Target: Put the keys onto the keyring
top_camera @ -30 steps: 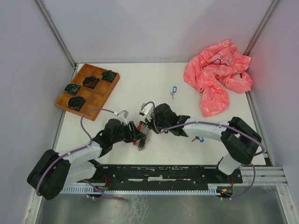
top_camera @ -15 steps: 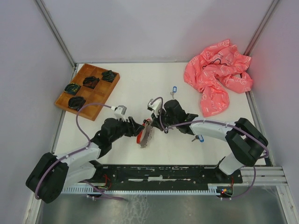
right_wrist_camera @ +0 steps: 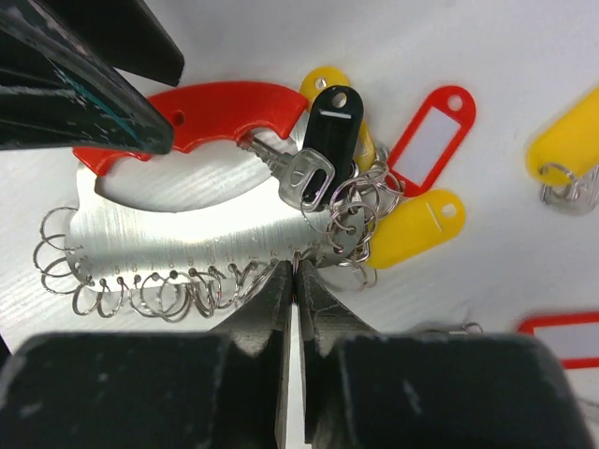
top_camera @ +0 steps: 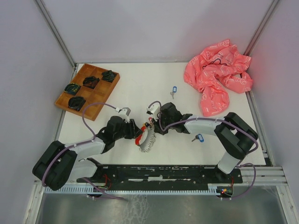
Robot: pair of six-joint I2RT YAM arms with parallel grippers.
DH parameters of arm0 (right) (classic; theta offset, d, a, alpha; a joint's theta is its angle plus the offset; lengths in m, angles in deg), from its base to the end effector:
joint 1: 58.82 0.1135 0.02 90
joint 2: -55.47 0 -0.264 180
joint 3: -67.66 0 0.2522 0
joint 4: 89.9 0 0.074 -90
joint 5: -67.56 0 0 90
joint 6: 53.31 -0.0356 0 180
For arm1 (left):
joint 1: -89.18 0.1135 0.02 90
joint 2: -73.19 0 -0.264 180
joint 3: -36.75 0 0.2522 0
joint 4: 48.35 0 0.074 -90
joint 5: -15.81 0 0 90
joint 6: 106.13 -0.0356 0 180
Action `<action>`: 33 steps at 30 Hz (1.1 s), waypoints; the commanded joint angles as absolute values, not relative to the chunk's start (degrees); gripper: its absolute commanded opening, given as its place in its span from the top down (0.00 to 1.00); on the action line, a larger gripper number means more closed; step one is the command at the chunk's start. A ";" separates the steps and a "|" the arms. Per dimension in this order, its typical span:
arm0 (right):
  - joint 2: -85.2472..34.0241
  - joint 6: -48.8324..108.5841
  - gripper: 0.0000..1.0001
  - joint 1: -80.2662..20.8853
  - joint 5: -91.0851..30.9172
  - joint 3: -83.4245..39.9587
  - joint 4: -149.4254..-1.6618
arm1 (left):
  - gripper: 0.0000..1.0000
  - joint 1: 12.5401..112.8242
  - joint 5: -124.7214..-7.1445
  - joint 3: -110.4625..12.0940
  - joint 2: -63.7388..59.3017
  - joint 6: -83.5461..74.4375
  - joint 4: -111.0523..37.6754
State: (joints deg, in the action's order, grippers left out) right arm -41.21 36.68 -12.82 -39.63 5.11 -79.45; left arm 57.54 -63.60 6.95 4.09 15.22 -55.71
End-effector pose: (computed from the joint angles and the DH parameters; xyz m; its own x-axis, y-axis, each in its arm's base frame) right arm 0.2261 0.2493 0.1584 -0.4877 -0.5048 -0.7122 -0.8334 0.5123 0.2076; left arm 0.1783 -0.1176 0.1427 -0.7220 -0.1558 -0.6741 0.3194 0.7892 -0.5245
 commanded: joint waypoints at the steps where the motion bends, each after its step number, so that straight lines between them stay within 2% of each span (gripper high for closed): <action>1: -41.73 34.68 0.86 -12.84 -36.13 2.13 -75.78 | 0.54 56.57 -64.61 4.38 2.63 14.38 -52.66; 13: -40.94 34.36 0.63 -10.19 -28.16 -8.12 -54.97 | 0.56 55.12 -68.42 2.66 4.78 14.81 -45.71; 24: -48.46 36.41 0.62 -10.42 -28.75 -14.75 -48.23 | 0.55 55.16 -67.98 2.27 4.16 14.72 -45.30; 33: -50.28 36.08 0.65 -12.12 -33.14 -13.31 -52.60 | 0.55 55.17 -67.61 2.14 2.65 14.63 -45.48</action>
